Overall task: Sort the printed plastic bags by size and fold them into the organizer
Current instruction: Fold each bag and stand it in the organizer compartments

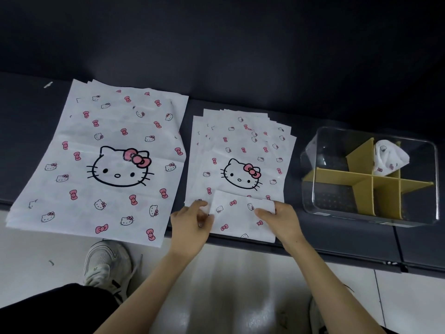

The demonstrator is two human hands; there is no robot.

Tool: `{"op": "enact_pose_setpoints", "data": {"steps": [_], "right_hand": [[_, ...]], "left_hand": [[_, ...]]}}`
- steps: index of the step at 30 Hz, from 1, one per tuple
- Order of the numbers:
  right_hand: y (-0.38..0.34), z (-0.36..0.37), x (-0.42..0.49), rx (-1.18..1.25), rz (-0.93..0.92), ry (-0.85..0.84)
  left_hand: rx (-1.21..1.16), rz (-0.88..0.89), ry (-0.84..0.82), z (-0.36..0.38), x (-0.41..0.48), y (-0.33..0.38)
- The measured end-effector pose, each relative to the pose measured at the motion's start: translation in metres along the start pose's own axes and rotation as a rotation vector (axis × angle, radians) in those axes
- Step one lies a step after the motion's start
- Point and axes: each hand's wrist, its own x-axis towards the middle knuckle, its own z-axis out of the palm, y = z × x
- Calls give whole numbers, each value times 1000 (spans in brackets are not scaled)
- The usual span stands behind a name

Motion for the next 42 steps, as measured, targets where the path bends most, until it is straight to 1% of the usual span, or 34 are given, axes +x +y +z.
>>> {"op": "enact_pose_setpoints", "data": {"steps": [2,3,4,6,7,8,10,12,21,22,23,25,26,27,28,30,31,33,35,37,40,41,42], "right_hand": [[-1,1,-3,-28,-2,9],[-2,2,-4,-46,0,12],[-2,2,-4,-62,1,17],[-2,2,-4,-81,1,22],[-2,1,-3,-88,2,22],[-1,1,-2,-92,5,22],[1,0,-2,-82,16,15],[2,0,0,-68,26,14],[-1,-1,-1,-32,71,-10],[-3,0,-3,-56,54,20],[-5,2,-8,-151,-14,116],[-6,10,-17,-505,-348,489],[-4,17,-21,-653,-501,595],[0,27,-24,-761,-590,584],[8,39,-22,-854,-635,511],[22,55,-20,-956,-572,272],[28,58,-18,-980,-531,194],[36,50,-13,-1025,-501,139],[46,31,-12,-1046,-470,142],[57,9,-14,-1070,-390,167],[56,-2,-19,-1049,-325,276],[47,-1,-20,-1004,-324,317],[39,2,-17,-960,-363,366]], "left_hand": [[221,118,121,3,0,3],[312,200,171,5,0,5],[363,307,185,8,0,5],[378,510,103,15,1,5],[390,564,38,19,1,5],[412,579,-27,24,1,2],[452,539,-135,30,1,-3],[460,475,-202,32,0,-7],[491,426,-260,32,2,-8],[495,426,-263,32,2,-8],[501,425,-263,32,2,-8],[510,426,-262,33,2,-8],[508,426,-265,34,2,-8],[505,425,-267,34,2,-9],[505,427,-266,34,2,-9],[518,433,-268,35,2,-10],[523,431,-268,35,1,-11],[524,426,-258,34,1,-10],[528,423,-260,33,2,-9],[538,417,-267,33,1,-8],[553,413,-279,33,1,-7],[560,408,-287,32,1,-8],[573,407,-288,32,0,-8]]}}
